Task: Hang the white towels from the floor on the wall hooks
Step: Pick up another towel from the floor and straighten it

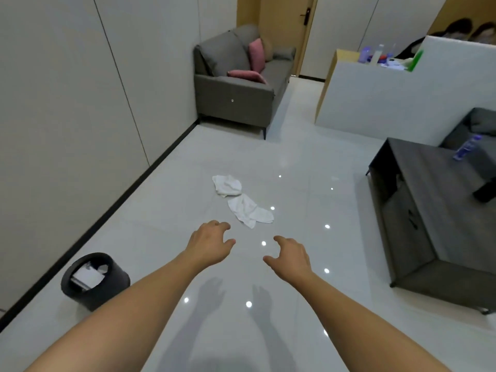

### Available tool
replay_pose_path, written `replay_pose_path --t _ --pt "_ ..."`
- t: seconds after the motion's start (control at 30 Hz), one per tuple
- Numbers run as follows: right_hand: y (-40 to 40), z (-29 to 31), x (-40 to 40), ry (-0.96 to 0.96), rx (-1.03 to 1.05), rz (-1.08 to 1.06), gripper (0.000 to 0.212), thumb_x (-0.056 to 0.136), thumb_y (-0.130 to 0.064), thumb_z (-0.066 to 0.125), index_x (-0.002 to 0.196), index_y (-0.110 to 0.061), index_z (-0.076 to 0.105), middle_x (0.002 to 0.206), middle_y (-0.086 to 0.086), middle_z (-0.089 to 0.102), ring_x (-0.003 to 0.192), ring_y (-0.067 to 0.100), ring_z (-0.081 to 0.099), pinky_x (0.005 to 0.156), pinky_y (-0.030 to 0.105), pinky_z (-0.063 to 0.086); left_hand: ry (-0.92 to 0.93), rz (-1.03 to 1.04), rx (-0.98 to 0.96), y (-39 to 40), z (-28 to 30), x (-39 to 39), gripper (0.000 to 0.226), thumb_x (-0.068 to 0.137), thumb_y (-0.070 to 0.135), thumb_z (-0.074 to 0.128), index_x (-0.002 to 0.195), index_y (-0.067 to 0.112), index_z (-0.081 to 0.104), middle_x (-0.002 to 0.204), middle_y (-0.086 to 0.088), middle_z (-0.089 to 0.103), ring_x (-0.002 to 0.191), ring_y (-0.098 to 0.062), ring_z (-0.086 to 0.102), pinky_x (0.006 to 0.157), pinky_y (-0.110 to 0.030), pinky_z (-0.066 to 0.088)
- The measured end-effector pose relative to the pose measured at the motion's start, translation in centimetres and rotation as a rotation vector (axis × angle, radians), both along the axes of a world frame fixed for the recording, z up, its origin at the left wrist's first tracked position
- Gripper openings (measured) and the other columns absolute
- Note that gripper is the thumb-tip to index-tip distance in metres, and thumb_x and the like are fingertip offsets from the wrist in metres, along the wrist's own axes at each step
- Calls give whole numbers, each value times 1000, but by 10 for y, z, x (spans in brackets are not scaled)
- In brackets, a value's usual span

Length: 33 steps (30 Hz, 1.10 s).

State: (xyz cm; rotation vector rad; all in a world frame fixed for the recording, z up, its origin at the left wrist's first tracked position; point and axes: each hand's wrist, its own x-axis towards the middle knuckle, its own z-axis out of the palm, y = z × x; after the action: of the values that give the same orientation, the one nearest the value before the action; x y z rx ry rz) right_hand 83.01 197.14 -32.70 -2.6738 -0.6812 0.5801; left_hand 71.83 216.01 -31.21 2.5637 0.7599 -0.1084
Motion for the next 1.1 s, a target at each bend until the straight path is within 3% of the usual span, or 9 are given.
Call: replay_pose_path --t 0.27,0.43,0.63,0.8,0.93,1.1 --pt "78 -52 120 114 -48 -105 71 85 -48 63 148 -24 39 141 4 49 130 28 44 105 39 40 101 -75 13 105 -43 130 55 93 48 51 142 23 44 142 -3 48 129 -25 44 103 -40 41" --pt "145 -108 242 186 -32 -148 71 85 -47 65 147 -23 41 134 4 55 127 27 48 102 40 44 141 -82 35 185 -85 251 53 94 45 52 141 22 45 139 -5 50 127 -26 46 103 -39 41" --pt "223 -171 368 390 -62 -164 68 85 -45 67 144 -18 46 124 8 63 120 26 55 98 38 47 315 -33 -76 256 -138 365 51 94 43 53 139 20 48 136 -6 51 123 -25 50 100 -37 43" --pt "263 -214 443 488 -95 -226 62 85 -42 68 139 -16 52 119 10 66 118 27 57 96 35 48 351 43 -162 294 -181 438 43 93 39 57 131 18 55 128 -7 56 117 -24 53 90 -28 38" --pt "282 -279 478 540 -96 -304 55 84 -40 70 131 -13 59 116 9 68 116 25 59 93 31 44 423 59 -235 312 -245 481 41 93 39 57 128 19 57 126 -6 57 114 -23 53 90 -26 35" --pt "325 -431 505 598 -105 -405 52 84 -39 69 128 -14 62 120 11 68 116 26 59 92 29 44 472 -44 -269 346 -396 542 40 92 35 61 126 15 60 121 -11 61 111 -27 56 93 -30 39"
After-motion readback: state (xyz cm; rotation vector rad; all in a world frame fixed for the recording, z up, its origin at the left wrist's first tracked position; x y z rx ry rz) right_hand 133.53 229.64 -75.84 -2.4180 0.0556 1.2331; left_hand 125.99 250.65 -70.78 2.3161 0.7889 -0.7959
